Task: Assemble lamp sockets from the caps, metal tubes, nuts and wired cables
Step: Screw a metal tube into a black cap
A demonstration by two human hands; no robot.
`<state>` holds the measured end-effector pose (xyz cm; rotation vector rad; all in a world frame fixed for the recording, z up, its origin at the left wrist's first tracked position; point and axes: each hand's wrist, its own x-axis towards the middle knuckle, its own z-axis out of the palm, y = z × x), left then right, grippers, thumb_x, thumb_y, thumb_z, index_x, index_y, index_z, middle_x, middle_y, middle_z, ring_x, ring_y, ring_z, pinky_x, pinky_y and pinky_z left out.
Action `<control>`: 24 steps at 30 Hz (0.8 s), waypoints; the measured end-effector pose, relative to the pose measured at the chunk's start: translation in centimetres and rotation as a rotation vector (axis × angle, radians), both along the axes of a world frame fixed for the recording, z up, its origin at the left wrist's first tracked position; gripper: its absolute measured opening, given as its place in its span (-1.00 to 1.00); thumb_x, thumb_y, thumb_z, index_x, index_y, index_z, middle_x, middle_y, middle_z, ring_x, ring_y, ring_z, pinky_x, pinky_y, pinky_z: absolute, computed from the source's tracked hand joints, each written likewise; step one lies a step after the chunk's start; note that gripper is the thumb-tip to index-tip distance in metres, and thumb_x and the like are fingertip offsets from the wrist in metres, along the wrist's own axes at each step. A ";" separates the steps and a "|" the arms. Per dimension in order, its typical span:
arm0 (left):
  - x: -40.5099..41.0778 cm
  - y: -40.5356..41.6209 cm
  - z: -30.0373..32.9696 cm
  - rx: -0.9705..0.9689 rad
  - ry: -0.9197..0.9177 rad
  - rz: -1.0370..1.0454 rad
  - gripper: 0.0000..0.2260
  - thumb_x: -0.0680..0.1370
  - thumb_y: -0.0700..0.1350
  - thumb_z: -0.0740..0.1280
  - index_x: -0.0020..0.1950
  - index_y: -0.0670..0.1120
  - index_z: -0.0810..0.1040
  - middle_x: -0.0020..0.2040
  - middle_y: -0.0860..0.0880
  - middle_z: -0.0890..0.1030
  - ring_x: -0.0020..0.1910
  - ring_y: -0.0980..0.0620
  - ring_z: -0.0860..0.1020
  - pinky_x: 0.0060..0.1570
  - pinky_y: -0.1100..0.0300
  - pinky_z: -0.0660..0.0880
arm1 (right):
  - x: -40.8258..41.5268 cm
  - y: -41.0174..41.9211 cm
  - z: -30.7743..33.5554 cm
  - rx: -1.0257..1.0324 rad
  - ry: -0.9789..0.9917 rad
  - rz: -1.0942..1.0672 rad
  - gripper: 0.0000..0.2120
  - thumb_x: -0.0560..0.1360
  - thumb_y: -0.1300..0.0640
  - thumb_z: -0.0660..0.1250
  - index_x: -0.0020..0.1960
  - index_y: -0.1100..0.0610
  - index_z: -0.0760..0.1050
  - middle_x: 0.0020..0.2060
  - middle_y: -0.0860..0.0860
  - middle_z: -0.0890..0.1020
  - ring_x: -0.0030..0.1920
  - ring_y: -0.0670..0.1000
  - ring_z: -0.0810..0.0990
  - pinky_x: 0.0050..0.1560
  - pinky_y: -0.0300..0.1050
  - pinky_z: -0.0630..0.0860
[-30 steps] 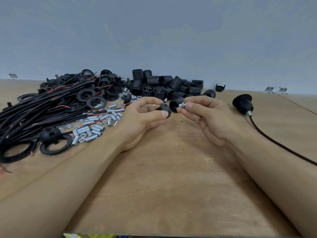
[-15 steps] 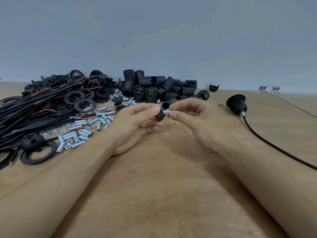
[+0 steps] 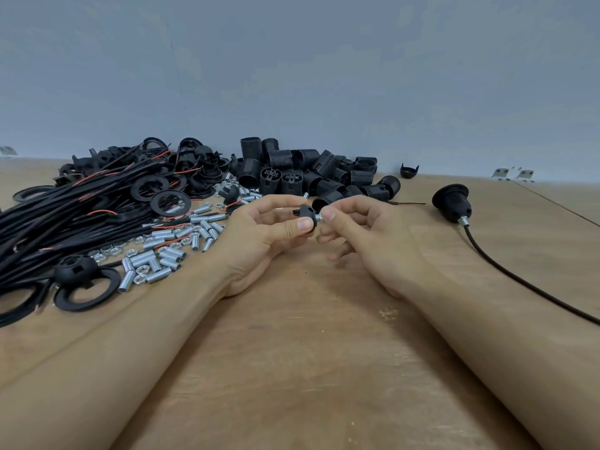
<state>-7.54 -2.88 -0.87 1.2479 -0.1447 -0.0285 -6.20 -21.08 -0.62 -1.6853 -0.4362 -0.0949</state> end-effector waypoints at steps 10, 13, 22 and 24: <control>-0.1 0.0 0.2 0.008 -0.004 -0.013 -0.64 0.26 -0.29 0.50 0.05 -0.13 0.65 -0.04 -0.16 0.65 0.04 -0.14 0.63 0.02 0.11 0.62 | -0.3 0.1 0.2 -0.263 -0.016 -0.116 -0.43 0.58 -0.28 0.16 -0.21 0.22 0.52 -0.47 -0.01 0.56 -0.51 -0.12 0.51 -0.49 -0.28 0.41; -0.2 -0.1 0.2 0.016 0.000 -0.018 -0.64 0.25 -0.29 0.50 0.03 -0.13 0.65 -0.02 -0.18 0.64 0.06 -0.14 0.62 0.05 0.09 0.62 | -0.2 -0.1 0.3 -0.230 -0.027 -0.058 -0.72 0.58 -0.10 0.30 -0.12 0.11 0.51 -0.39 -0.04 0.60 -0.47 -0.12 0.52 -0.52 -0.34 0.35; -0.3 -0.1 0.3 0.017 0.003 -0.013 -0.64 0.25 -0.30 0.49 0.03 -0.14 0.64 -0.06 -0.16 0.64 0.01 -0.12 0.62 -0.01 0.12 0.63 | 0.1 -0.1 0.1 -0.161 0.042 0.012 -0.66 0.60 -0.13 0.26 -0.16 0.12 0.51 -0.42 -0.01 0.58 -0.47 -0.07 0.48 -0.51 -0.32 0.35; -0.4 -0.2 0.3 0.040 -0.004 -0.029 -0.65 0.25 -0.30 0.50 0.02 -0.13 0.65 0.01 -0.21 0.60 0.01 -0.11 0.62 -0.02 0.12 0.62 | 0.3 -0.1 -0.2 -0.183 0.037 -0.013 -0.57 0.62 -0.15 0.21 -0.29 0.09 0.51 -0.50 -0.01 0.55 -0.50 -0.09 0.47 -0.48 -0.30 0.38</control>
